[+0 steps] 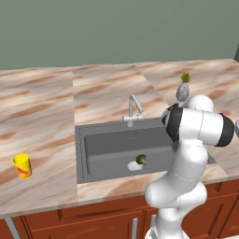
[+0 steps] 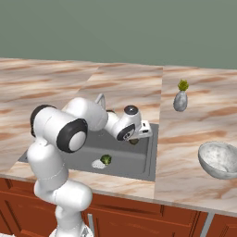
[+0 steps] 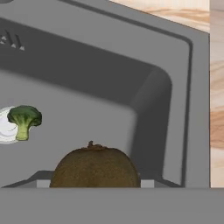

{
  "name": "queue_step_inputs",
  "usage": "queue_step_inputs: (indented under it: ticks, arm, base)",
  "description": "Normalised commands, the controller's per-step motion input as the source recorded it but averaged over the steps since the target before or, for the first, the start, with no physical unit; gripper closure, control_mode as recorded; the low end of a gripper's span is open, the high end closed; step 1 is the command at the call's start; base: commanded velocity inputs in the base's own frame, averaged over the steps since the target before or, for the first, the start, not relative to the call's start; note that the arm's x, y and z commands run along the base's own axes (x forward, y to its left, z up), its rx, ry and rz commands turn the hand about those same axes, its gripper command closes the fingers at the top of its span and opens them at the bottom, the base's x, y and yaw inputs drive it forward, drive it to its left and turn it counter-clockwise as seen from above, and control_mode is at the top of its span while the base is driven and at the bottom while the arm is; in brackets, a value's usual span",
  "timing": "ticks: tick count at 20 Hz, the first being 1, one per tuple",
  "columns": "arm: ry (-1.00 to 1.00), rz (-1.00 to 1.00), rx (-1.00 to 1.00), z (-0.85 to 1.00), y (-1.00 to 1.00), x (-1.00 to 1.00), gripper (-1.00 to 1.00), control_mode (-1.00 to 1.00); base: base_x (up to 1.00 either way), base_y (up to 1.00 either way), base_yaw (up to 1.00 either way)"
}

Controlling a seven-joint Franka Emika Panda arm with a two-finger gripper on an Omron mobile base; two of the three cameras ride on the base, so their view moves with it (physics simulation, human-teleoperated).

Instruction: Remove the kiwi and broccoli from the sink. Then move the bowl and cup from the counter to the sink for washing.

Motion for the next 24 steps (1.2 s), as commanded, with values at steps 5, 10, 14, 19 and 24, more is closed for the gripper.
queue_step_inputs:
  ticks: [5, 10, 14, 19, 24]
  arm:
    - [0.03, -0.01, 0.0, 0.37, -0.14, 0.0, 1.0, -1.0]
    - [0.04, -0.02, 0.0, 0.31, -0.15, 0.0, 1.0, -1.0]
    - [0.0, -0.02, 0.0, 0.24, -0.22, 0.0, 1.0, -1.0]
    - [0.0, -0.01, 0.0, 0.18, -0.27, 0.0, 1.0, -1.0]
    - [0.0, -0.02, -0.01, 0.01, -0.27, 0.0, 1.0, -1.0]
  base:
    - [0.0, 0.0, 0.0]
    - [0.0, 0.0, 0.0]
    - [0.0, 0.0, 0.0]
    - [0.0, 0.0, 0.0]
    - [0.0, 0.0, 0.0]
